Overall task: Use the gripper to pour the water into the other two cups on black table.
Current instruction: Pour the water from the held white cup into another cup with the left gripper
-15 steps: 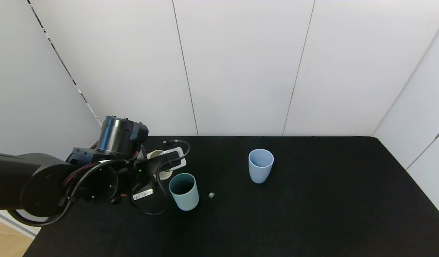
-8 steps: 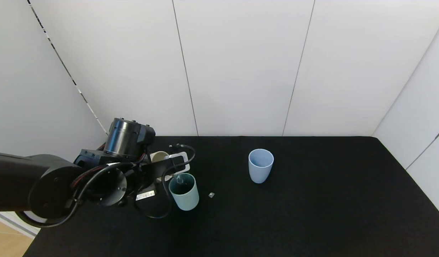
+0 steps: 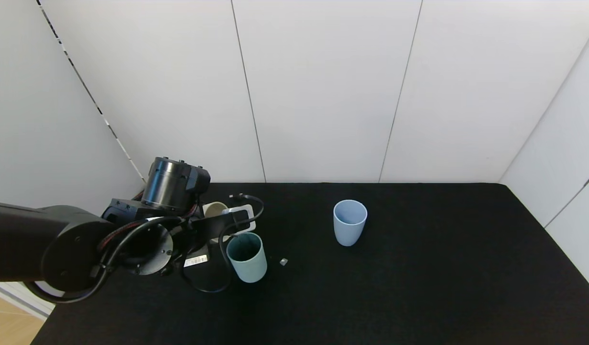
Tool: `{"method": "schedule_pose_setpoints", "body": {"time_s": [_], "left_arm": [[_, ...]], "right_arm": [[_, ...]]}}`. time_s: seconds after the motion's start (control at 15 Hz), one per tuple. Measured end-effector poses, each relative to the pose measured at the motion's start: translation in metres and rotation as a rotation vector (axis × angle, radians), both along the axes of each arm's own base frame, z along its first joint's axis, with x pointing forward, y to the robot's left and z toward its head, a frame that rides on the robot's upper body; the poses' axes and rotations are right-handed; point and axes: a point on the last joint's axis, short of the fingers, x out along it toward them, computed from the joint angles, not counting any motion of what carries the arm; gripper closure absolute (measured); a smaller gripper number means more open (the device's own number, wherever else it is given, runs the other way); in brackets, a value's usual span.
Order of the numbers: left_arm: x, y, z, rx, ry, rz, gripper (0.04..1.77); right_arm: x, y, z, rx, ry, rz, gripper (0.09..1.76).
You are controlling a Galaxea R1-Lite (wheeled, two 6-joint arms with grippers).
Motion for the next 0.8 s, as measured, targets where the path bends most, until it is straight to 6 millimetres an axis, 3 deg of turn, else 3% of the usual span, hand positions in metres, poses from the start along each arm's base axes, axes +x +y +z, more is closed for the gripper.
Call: {"method": "schedule_pose_setpoints", "body": {"time_s": [0.8], "left_arm": [[-0.0016,-0.0037,0.0019,-0.003,-0.013,-0.018,0.6]], "right_arm": [[0.0,0.0,0.0,0.0,0.0,0.0,0.14]]}}
